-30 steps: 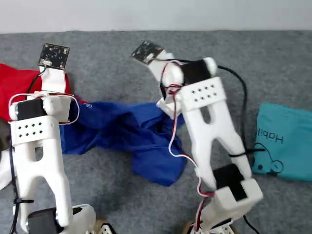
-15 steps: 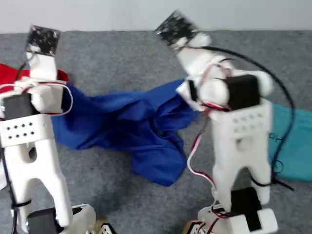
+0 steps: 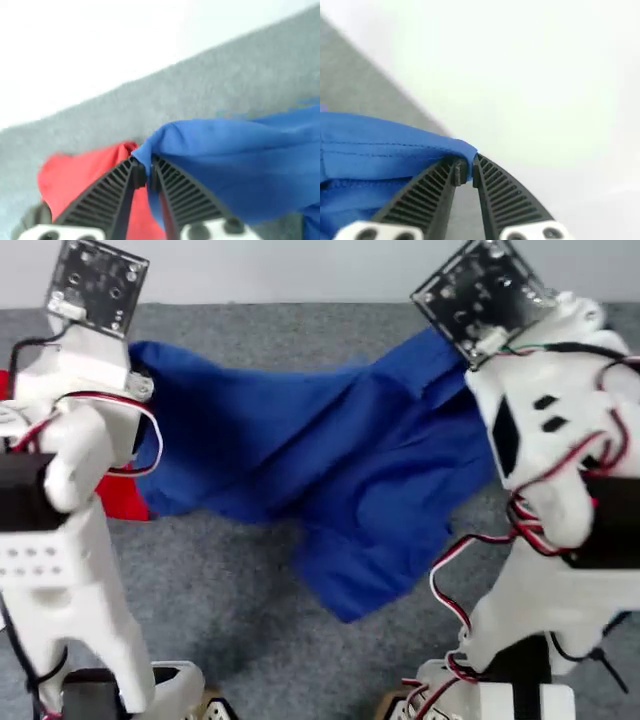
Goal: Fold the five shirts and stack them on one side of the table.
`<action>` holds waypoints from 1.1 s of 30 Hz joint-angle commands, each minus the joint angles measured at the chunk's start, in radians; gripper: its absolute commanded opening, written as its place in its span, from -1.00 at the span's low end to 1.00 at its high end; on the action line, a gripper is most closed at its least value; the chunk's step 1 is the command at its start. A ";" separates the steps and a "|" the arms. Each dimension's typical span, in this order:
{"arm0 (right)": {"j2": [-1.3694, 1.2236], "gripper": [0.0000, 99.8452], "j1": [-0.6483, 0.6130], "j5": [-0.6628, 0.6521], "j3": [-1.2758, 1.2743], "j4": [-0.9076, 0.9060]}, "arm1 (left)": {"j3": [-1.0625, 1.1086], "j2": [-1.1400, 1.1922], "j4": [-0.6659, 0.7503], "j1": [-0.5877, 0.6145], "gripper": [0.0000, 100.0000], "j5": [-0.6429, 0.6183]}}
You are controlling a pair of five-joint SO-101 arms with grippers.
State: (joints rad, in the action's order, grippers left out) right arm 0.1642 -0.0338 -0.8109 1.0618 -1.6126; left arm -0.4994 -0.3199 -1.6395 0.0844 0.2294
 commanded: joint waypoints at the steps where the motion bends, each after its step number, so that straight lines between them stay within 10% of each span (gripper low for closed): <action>1: 0.047 -0.98 0.033 -0.048 0.084 0.088 | -0.140 -0.029 -0.006 -0.017 -0.97 0.012; 16: 0.048 -0.98 0.058 -0.236 0.367 0.259 | -0.461 -0.072 -0.115 -0.041 -0.97 0.146; 33: 0.166 -0.98 0.334 -0.238 0.512 -0.101 | -0.297 -0.377 -0.115 -0.035 -0.97 0.222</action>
State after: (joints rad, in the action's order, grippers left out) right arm 0.3452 0.2777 -1.0441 1.5850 -1.6632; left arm -0.8523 -0.6851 -1.7346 0.0491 0.4319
